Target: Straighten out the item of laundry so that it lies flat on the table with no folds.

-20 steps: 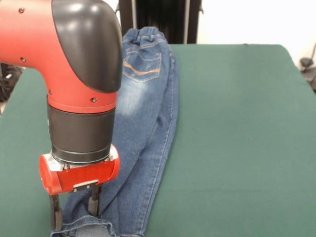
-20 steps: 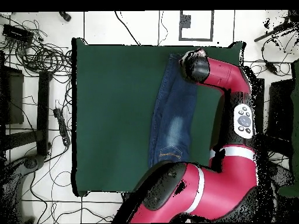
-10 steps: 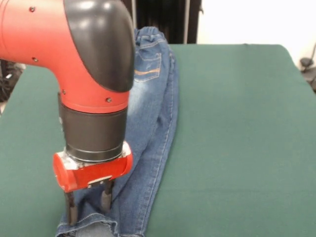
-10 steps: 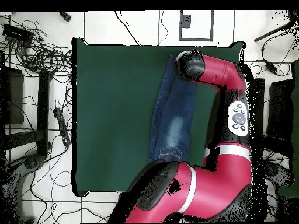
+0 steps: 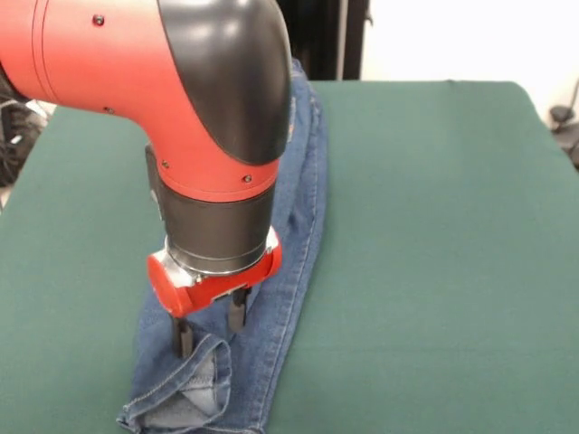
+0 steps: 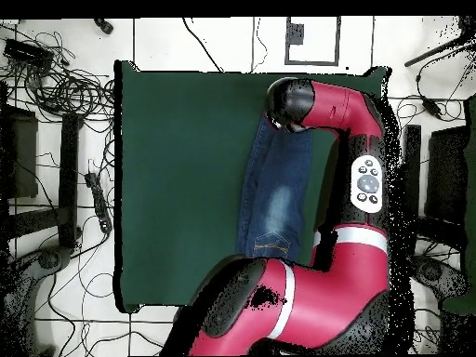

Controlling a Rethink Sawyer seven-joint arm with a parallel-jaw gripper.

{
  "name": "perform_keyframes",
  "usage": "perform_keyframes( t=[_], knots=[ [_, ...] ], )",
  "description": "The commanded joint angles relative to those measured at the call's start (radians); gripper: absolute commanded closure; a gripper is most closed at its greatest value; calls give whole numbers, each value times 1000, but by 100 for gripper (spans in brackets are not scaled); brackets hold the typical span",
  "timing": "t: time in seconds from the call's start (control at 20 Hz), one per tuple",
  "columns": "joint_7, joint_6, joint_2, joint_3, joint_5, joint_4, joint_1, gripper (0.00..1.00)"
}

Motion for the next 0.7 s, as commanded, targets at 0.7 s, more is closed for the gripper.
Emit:
perform_keyframes(
  t=[0.7],
  knots=[
    [73,-350,-43,254,115,238,-95,0]
  ],
)
